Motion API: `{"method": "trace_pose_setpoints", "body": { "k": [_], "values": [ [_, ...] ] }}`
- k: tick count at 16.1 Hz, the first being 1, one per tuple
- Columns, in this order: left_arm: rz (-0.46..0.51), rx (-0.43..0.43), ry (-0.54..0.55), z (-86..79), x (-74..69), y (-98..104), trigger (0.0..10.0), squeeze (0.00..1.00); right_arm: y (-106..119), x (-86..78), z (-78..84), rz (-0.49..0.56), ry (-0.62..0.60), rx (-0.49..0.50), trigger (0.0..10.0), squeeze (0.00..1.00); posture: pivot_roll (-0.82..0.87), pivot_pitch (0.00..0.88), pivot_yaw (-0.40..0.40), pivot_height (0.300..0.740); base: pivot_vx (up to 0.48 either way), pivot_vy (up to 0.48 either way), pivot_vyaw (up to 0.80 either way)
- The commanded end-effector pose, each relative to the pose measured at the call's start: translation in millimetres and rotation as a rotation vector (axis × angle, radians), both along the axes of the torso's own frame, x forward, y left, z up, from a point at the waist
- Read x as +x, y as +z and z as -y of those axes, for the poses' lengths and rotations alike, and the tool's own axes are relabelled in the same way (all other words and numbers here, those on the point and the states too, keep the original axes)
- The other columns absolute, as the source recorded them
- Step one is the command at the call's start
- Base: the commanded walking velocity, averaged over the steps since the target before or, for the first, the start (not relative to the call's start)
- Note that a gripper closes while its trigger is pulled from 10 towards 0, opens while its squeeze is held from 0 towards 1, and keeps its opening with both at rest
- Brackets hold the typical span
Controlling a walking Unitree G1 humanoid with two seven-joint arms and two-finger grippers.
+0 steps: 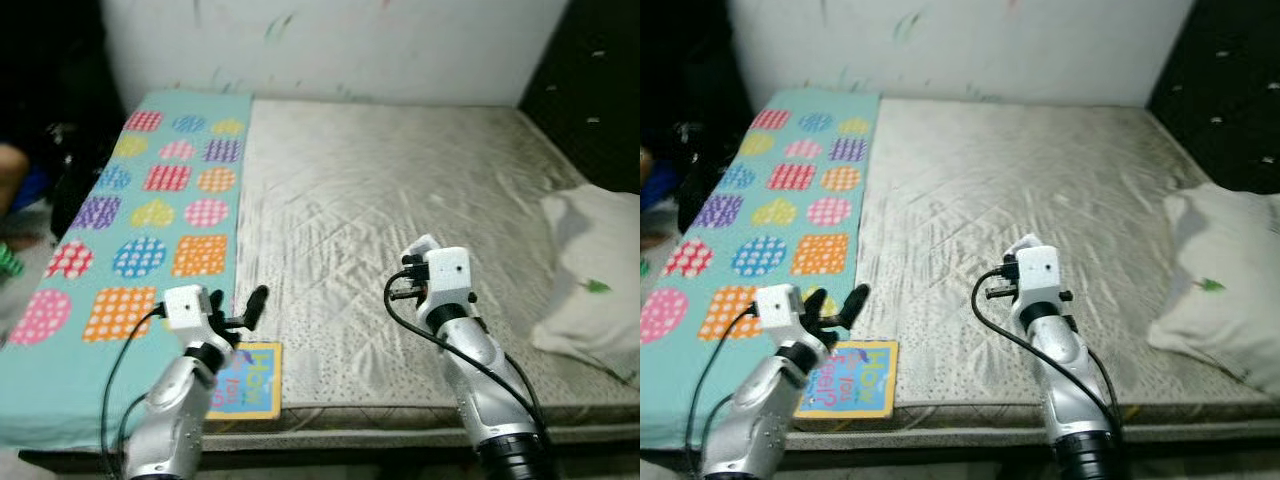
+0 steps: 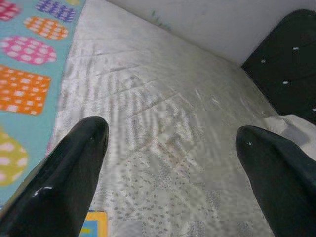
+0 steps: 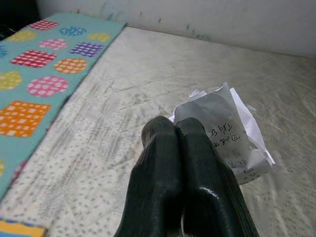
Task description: Clean up the room
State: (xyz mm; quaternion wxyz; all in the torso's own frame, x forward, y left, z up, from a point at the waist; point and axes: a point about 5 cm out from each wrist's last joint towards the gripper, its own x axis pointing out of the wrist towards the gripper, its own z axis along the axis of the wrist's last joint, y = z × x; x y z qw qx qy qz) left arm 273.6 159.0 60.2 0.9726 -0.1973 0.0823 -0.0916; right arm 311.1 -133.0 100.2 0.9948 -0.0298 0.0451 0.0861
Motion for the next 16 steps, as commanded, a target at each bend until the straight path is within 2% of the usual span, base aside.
{"method": "trace_pose_setpoints", "body": {
  "k": [1,3,6,16],
  "values": [
    [0.006,0.016,-0.017,2.5,1.8,2.8,10.0,0.0,0.5,0.1,6.9,0.005,-0.019,-0.012,10.0,0.0,-0.12,0.0,-0.037,0.74,0.0,0.0,0.0],
    [-0.03,0.03,0.013,0.7,2.6,-1.2,10.0,0.0,-0.9,-0.9,8.1,0.002,-0.023,-0.015,10.0,0.0,-0.12,0.0,-0.037,0.74,0.0,0.0,0.0],
    [-0.029,0.024,0.01,-0.5,2.2,-1.9,10.0,0.0,-1.5,-1.7,7.9,0.0,-0.023,-0.018,10.0,0.0,-0.11,0.0,-0.036,0.74,0.0,0.091,0.0],
    [-0.03,0.017,0.02,0.7,2.3,-2.0,10.0,0.0,-1.5,0.1,6.7,0.0,-0.01,-0.025,10.0,0.0,-0.11,0.0,-0.042,0.74,0.0,0.474,0.0]
  ]
}}
